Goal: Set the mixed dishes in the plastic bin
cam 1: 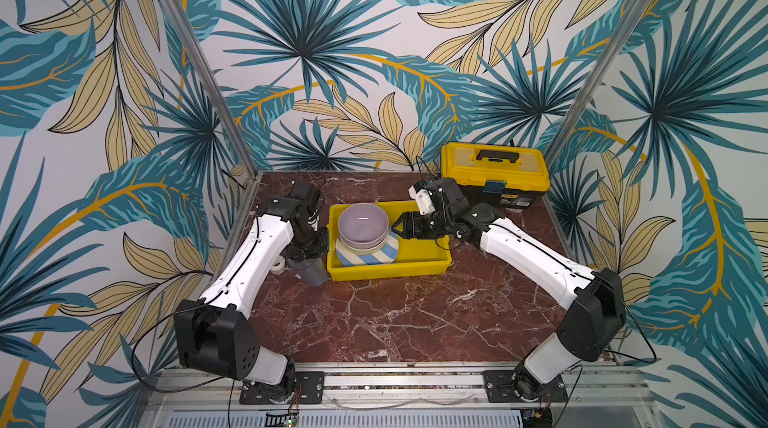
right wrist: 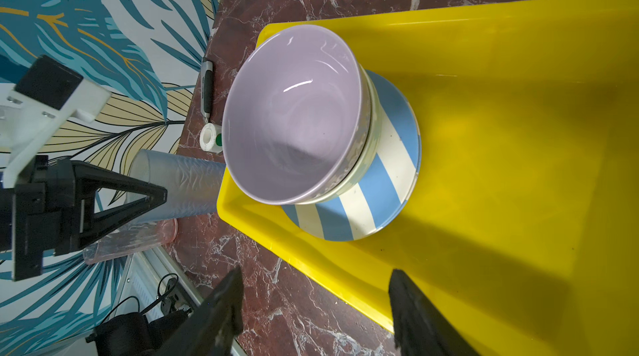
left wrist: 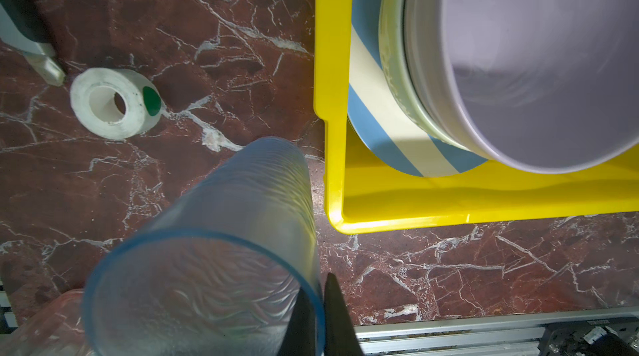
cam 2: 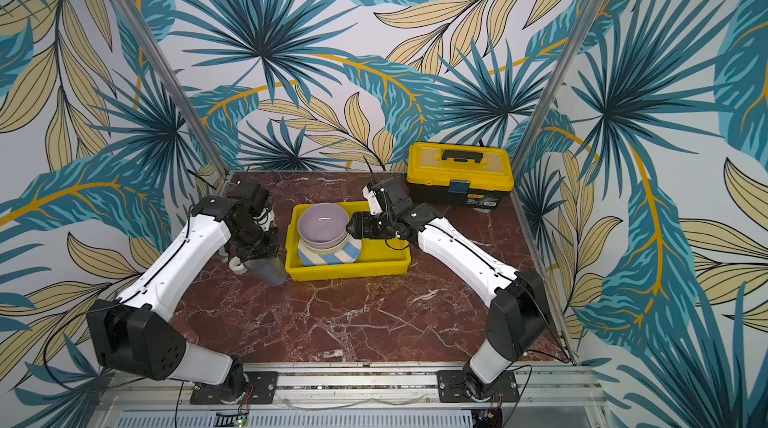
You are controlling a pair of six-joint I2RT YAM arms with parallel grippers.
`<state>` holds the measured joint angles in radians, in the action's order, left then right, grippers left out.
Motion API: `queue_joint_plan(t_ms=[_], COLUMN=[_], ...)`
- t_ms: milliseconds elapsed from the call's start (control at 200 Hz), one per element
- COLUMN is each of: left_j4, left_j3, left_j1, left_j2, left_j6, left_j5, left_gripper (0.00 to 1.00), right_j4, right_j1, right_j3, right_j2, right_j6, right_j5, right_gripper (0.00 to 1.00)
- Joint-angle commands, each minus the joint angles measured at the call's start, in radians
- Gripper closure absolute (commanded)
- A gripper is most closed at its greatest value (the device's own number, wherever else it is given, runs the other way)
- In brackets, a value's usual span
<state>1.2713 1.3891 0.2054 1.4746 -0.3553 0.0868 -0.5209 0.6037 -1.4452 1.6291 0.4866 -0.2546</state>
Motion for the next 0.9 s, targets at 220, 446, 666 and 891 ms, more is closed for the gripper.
queue_joint_plan(t_ms=[220, 446, 666, 891], left_j4=[0.004, -0.004, -0.035, -0.039], left_j3=[-0.070, -0.104, -0.142, -0.138], left_j1=[0.038, 0.059, 0.094, 0.127], left_j2=[-0.017, -0.032, -0.034, -0.046], left_j6=[-0.037, -0.057, -0.086, -0.101], left_j5=[-0.050, -0.064, -0.061, -0.041], left_gripper=[1.00, 1.00, 0.97, 0.98], right_j4=[0.018, 0.035, 0.037, 0.036], right_j1=[-0.002, -0.001, -0.002, -0.002], right_j3=[0.023, 0.046, 0.054, 0.057], right_j2=[-0.023, -0.028, -0.032, -0.034], right_j6=[0.007, 0.016, 0.017, 0.016], right_j5=[0.015, 0.014, 0.018, 0.018], right_gripper=[0.32, 0.32, 0.32, 0.32])
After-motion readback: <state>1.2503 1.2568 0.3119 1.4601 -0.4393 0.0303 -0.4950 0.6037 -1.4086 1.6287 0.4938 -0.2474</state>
